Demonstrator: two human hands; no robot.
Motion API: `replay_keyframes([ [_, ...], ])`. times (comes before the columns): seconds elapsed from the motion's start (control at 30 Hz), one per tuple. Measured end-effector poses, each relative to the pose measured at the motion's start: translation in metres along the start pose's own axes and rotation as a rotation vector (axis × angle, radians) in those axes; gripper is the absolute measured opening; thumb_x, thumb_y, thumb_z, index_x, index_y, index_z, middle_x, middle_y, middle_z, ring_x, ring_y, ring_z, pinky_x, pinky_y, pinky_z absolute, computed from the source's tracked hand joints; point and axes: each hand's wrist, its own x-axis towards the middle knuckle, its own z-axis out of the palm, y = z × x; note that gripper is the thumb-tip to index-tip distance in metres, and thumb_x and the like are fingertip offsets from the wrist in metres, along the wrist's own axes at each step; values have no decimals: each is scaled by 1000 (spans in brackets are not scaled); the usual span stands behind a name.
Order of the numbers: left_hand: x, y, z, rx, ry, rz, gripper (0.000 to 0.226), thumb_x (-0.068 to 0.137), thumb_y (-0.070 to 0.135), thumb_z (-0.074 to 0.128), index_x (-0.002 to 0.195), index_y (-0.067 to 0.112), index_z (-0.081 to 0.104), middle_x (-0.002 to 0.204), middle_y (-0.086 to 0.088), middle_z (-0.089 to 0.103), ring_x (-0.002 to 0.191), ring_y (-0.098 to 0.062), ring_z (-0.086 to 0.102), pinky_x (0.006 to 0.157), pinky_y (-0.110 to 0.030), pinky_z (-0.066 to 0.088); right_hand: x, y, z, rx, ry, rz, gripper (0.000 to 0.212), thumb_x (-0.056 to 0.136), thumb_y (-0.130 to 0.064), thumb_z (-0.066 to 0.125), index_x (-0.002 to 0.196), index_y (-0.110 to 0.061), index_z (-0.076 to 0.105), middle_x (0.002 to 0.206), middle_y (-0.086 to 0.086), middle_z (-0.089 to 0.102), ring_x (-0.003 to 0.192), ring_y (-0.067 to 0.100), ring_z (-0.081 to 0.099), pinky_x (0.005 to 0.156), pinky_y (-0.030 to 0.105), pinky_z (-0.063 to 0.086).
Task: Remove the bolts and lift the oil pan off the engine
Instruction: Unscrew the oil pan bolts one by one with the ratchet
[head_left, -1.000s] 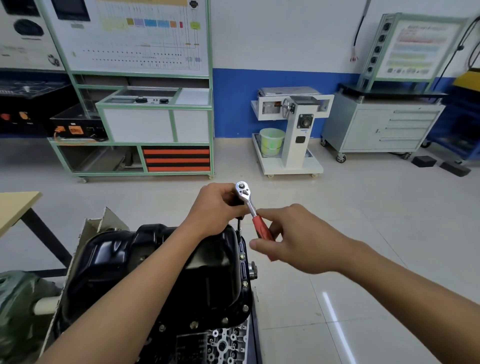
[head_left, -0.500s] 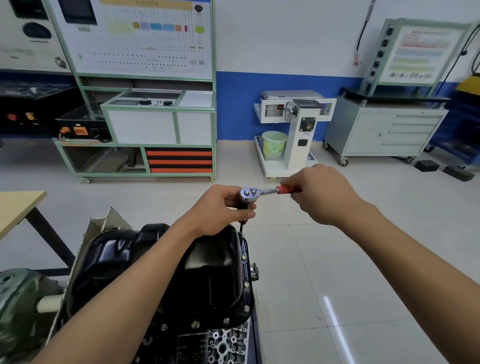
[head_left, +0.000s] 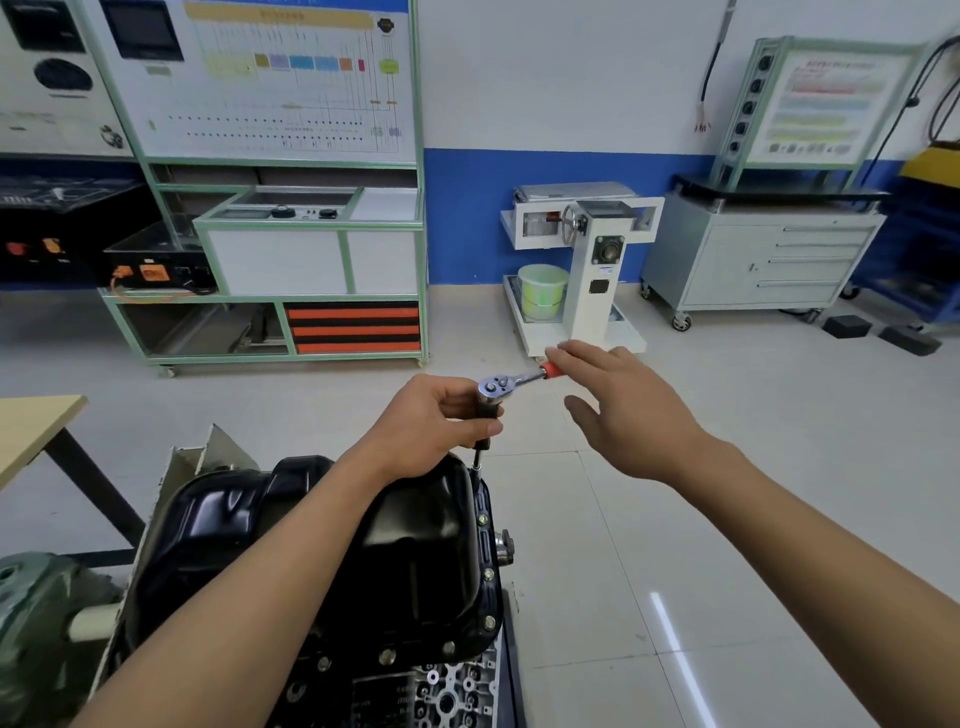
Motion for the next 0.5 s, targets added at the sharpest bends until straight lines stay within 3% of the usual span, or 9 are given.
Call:
replay_keyframes([
  [0.13, -1, 1, 1, 38, 31, 26, 26, 87, -8, 73, 112, -2, 74, 91, -6, 75, 75, -16, 70, 65, -17, 53, -19, -15, -10, 25, 137, 56, 20, 96, -35, 60, 109, -25, 71, 99, -5, 70, 92, 23, 59, 71, 39, 53],
  [0.2, -2, 0, 3, 65, 48, 42, 26, 87, -7, 74, 112, -1, 75, 87, -1, 76, 76, -16, 70, 65, -16, 52, -26, -25, -17, 24, 75, 129, 27, 95, -46, 55, 89, -25, 71, 77, -5, 67, 75, 22, 58, 63, 36, 51],
  [0.27, -1, -1, 5, 100, 53, 68, 23, 86, -5, 75, 107, 5, 77, 84, 3, 78, 77, -13, 71, 66, -16, 52, -31, -39, -23, 86, -30, 218, 33, 91, -55, 56, 79, -28, 71, 69, -8, 67, 69, 16, 59, 61, 32, 51],
  [0.37, -2, -4, 8, 170, 65, 118, 24, 85, 0, 78, 92, 22, 78, 86, 5, 79, 83, -8, 74, 72, -18, 54, -35, -66, -20, 166, -149, 272, 44, 83, -60, 59, 57, -25, 64, 50, -8, 59, 55, 8, 54, 49, 26, 38],
  [0.5, -2, -8, 7, 203, 134, 135, 29, 83, 1, 79, 81, 31, 79, 85, 6, 79, 87, -9, 76, 80, -22, 58, -28, -88, -13, 281, -201, 298, 56, 84, -59, 64, 49, -16, 56, 43, -2, 44, 47, 15, 44, 49, 27, 31],
])
